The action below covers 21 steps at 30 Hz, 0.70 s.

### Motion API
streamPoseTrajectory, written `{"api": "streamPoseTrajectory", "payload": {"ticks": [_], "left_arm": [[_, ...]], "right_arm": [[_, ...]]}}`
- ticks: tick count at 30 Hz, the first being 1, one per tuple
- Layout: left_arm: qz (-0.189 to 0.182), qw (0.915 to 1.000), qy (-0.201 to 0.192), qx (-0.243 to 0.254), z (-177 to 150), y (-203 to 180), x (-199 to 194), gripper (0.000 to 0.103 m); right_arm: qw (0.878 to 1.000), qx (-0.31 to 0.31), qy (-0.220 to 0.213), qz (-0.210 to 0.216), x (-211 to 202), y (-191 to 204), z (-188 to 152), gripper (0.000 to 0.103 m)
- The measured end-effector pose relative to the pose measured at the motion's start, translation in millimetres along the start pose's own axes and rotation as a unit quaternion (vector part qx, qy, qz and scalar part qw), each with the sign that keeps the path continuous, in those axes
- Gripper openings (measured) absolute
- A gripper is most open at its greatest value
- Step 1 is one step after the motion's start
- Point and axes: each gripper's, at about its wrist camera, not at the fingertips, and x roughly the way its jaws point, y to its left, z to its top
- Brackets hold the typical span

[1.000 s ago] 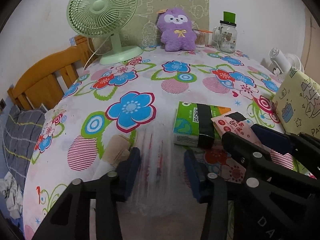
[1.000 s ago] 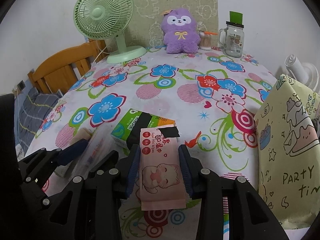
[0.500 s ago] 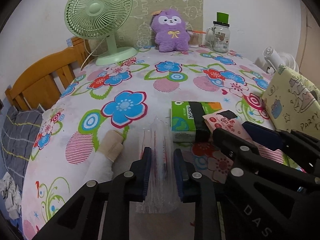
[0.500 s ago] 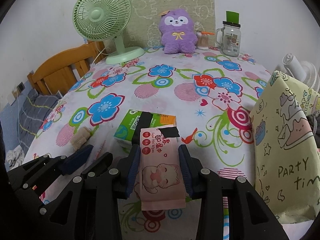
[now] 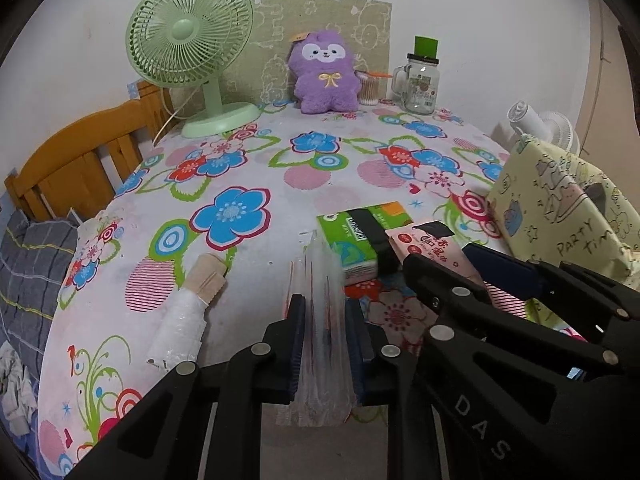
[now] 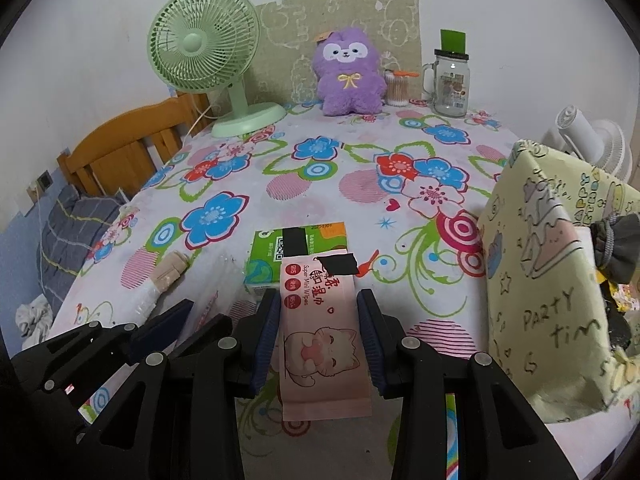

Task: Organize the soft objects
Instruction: 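Lift the pink packet and clear bag and carry them over the paper box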

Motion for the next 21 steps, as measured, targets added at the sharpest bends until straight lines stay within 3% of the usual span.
{"api": "streamPoseTrajectory", "payload": {"ticks": [21], "left_arm": [[0.005,0.9984,-0.056,0.006,11,-29,-63,0.018]], "right_arm": [[0.999,0.003,-0.053,-0.006,-71,-11,10,0.043]]}}
